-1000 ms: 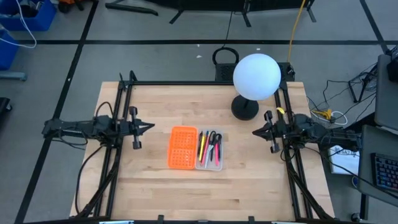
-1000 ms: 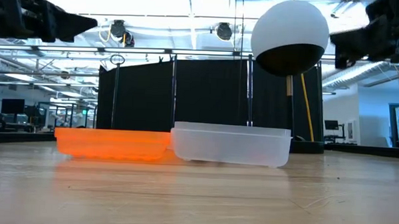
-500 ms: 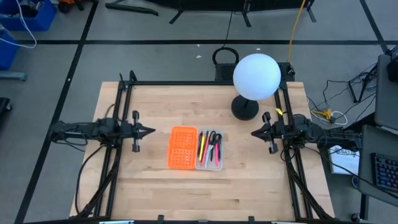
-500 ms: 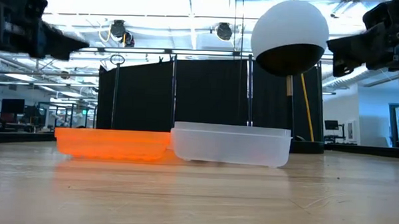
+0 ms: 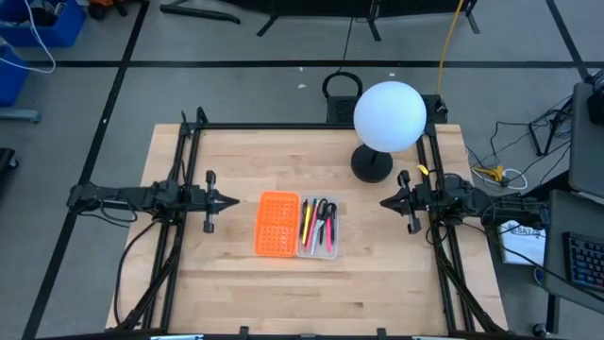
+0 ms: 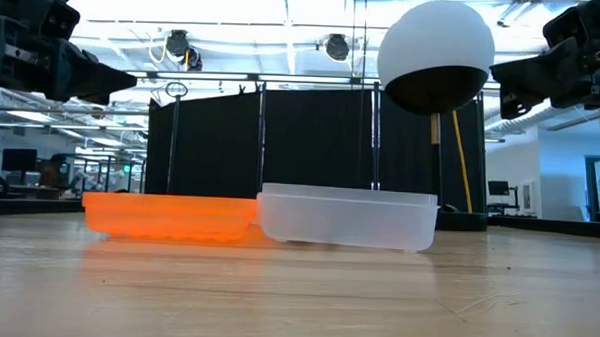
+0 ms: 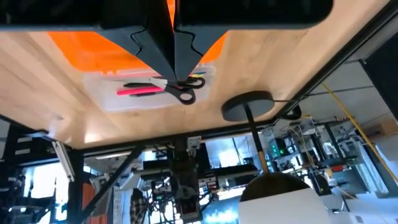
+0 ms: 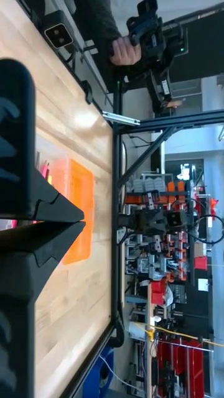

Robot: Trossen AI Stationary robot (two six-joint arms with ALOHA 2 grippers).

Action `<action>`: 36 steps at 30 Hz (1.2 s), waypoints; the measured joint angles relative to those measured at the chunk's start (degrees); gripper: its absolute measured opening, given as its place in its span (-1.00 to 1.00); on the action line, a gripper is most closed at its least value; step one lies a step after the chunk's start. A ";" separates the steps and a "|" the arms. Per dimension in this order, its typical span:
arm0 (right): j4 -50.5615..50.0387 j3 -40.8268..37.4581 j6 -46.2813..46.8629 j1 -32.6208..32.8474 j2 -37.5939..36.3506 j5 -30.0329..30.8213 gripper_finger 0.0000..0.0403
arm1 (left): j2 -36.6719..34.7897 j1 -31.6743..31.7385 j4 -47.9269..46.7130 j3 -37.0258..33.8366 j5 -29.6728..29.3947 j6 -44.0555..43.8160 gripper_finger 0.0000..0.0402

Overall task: Pick & place school supplies into a supply box
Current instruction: Return to Home Position

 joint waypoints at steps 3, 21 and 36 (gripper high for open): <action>0.61 -0.02 -0.11 -0.01 0.01 -0.06 -1.00 | -0.01 0.00 0.03 0.00 -0.02 -0.47 -0.98; 1.31 -0.04 -0.95 0.01 0.01 -0.06 -1.00 | -0.10 0.00 1.96 -0.18 -2.67 -2.03 -0.76; 1.36 -0.07 -0.95 0.01 0.01 -0.04 -1.00 | -0.10 0.00 2.24 -0.19 -2.67 -1.86 -0.71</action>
